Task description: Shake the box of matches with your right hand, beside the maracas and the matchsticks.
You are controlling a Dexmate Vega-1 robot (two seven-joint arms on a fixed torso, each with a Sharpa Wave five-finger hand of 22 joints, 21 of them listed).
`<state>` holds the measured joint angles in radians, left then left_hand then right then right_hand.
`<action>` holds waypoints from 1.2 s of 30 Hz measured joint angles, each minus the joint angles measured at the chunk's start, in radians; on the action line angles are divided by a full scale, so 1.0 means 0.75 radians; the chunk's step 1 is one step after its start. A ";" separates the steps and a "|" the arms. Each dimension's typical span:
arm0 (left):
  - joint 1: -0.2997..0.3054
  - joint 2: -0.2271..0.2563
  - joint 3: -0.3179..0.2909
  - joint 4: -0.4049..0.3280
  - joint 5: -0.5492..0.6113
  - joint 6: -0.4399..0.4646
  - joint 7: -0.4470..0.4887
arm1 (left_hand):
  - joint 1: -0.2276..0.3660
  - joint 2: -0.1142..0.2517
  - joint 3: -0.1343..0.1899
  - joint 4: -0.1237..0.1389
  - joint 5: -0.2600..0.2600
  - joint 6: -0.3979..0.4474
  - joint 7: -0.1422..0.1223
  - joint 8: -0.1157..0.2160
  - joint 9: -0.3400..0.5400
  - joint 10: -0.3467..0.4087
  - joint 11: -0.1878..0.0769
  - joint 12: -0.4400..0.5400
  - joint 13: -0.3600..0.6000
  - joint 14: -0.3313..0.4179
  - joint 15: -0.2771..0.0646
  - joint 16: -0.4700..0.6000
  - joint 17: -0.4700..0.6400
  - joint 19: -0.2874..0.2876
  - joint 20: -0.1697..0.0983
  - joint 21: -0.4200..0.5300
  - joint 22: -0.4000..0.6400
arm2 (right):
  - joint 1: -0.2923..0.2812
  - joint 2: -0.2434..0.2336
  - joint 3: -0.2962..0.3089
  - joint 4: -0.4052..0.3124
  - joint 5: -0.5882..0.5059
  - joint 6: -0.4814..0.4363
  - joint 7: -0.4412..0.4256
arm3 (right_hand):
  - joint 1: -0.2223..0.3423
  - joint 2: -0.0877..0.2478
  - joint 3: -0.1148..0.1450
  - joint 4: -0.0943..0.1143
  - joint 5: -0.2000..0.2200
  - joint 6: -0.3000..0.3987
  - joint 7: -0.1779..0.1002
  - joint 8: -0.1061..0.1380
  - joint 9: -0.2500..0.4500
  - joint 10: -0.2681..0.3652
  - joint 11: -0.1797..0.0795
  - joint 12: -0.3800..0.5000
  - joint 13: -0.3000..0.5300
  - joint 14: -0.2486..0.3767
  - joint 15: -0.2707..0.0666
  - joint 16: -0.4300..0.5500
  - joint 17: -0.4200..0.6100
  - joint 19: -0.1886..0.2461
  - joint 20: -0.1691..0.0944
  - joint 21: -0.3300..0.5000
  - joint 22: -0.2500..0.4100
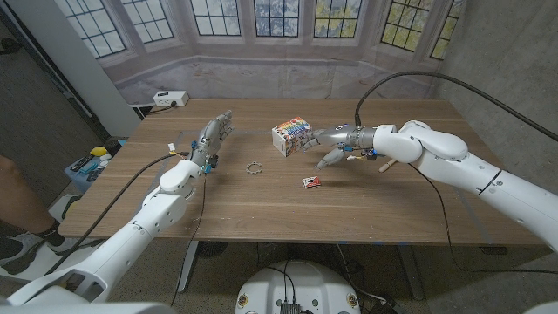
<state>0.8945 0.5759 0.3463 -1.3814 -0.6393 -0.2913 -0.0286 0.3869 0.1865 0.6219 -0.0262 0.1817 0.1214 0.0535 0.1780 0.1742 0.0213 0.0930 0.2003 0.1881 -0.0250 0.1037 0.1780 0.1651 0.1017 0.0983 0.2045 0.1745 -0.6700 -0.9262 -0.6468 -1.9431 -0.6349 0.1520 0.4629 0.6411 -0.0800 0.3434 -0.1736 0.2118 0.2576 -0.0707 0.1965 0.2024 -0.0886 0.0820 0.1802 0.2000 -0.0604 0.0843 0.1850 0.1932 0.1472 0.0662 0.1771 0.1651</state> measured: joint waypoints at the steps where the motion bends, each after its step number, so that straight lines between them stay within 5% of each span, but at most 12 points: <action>1: 0.000 0.001 0.000 0.000 0.000 0.000 0.000 | 0.000 0.000 0.000 0.000 0.000 0.000 0.000 0.000 0.000 0.000 0.000 0.000 0.000 0.000 0.000 0.000 0.000 0.000 0.000 0.000 0.000 | -0.002 -0.001 0.000 -0.003 -0.010 -0.010 0.000 | 0.000 0.000 0.000 0.000 0.000 0.005 0.005 0.000 0.000 0.000 0.000 0.000 0.000 0.000 0.000 0.000 0.000 0.000 0.000 0.000 0.000; 36: 0.007 0.003 -0.002 0.007 -0.002 -0.022 -0.022 | 0.005 -0.005 -0.004 -0.004 0.000 0.000 0.000 0.000 0.000 0.000 0.000 0.000 0.000 0.000 0.000 0.000 0.000 0.000 0.000 0.000 0.000 | -0.126 -0.004 -0.002 -0.126 -0.181 -0.165 -0.029 | 0.030 -0.030 0.006 0.006 0.000 0.059 0.083 0.025 0.006 0.000 0.000 0.017 -0.006 0.000 0.000 0.005 0.006 0.013 -0.012 0.008 0.000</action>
<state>0.8994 0.5781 0.3447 -1.3758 -0.6411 -0.3082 -0.0448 0.3908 0.1825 0.6190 -0.0290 0.1817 0.1213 0.0536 0.1780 0.1742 0.0213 0.0930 0.2003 0.1880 -0.0250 0.1036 0.1780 0.1651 0.1018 0.0983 0.2045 0.1744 -0.7647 -0.9290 -0.6484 -2.0378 -0.7705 0.0283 0.4412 0.6634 -0.1023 0.3477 -0.1694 0.2118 0.3019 -0.0084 0.2150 0.2073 -0.0884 0.0818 0.1926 0.1951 -0.0602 0.0841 0.1891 0.1978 0.1566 0.0570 0.1828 0.1651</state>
